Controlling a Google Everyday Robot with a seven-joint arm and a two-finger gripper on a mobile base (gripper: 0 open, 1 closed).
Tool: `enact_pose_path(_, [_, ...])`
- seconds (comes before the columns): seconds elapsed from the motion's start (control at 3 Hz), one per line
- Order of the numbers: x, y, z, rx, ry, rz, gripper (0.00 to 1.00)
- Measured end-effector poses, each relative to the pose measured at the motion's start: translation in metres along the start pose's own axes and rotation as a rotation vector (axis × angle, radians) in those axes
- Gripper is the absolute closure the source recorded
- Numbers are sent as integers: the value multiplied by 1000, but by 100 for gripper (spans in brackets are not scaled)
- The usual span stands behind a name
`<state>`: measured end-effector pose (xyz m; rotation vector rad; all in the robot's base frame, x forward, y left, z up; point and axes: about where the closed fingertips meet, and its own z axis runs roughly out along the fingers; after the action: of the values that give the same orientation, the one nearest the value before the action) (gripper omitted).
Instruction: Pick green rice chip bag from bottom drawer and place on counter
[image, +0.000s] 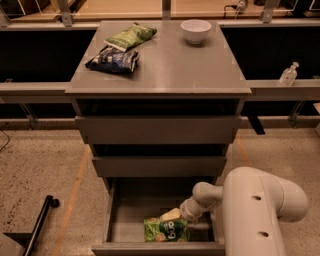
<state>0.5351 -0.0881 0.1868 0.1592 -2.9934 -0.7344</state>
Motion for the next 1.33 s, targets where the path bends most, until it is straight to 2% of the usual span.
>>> enact_pose_path(0.67, [-9,-34,23,-52,16,64,0])
enact_pose_path(1.0, [-8,-38,41,-78,43,81,0])
enact_pose_path(1.33, [-6,-31,50,-92,68,80,0])
